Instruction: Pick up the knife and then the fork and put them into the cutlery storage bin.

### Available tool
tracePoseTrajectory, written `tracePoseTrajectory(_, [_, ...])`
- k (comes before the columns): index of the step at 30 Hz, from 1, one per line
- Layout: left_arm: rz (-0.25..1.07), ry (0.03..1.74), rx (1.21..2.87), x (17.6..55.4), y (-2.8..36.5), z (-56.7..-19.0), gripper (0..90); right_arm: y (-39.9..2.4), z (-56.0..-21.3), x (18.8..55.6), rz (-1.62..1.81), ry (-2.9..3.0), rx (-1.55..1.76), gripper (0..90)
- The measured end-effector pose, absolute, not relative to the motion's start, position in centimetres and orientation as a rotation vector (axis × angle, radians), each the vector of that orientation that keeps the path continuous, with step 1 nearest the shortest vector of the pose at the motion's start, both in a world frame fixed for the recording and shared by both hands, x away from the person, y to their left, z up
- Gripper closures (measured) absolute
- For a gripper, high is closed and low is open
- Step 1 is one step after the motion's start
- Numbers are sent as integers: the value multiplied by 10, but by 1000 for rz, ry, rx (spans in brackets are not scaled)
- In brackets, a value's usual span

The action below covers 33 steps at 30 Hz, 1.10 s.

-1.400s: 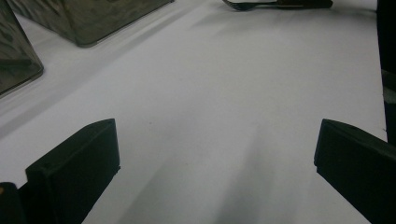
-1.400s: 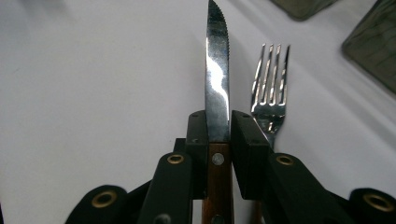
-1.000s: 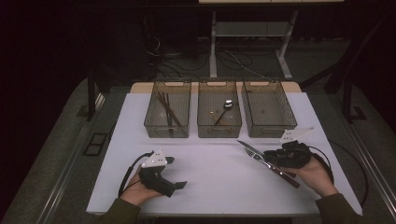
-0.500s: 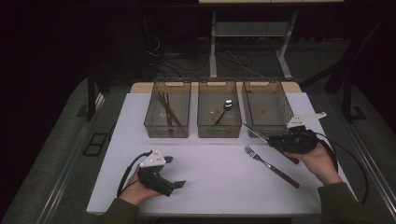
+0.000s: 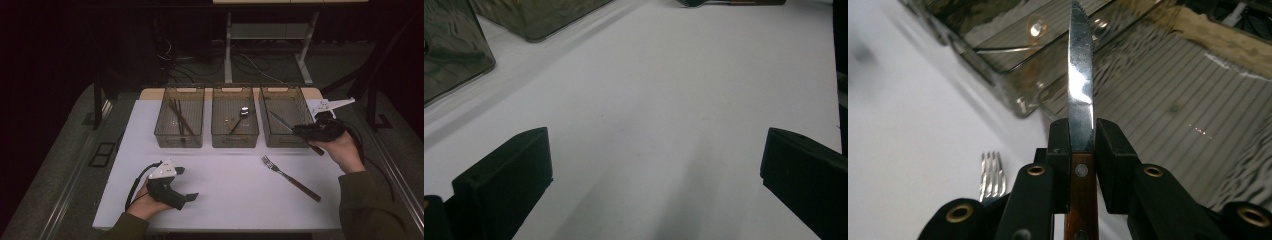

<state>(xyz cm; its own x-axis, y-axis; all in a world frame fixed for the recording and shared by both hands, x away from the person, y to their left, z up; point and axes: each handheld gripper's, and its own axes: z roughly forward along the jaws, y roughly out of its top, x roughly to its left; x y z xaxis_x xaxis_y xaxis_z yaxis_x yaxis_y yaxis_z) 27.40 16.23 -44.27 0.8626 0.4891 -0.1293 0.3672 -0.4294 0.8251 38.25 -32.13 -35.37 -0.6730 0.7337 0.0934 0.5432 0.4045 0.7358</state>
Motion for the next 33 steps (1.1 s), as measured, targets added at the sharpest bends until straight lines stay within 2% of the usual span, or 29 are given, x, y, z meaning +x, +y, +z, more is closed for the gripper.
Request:
tracePoseTrajectory(11, [157,623,2063,274,163,-443,0,-329,-348,423,1112,2365,1201,772])
tracePoseTrajectory(24, [148,624,2060,274,164,-443,0,-327,-365,474,1039,2373,1282,772])
tracePoseTrajectory(33, [140,626,2060,275,164,-444,0,-325,-384,488,1000,2395,1324,767])
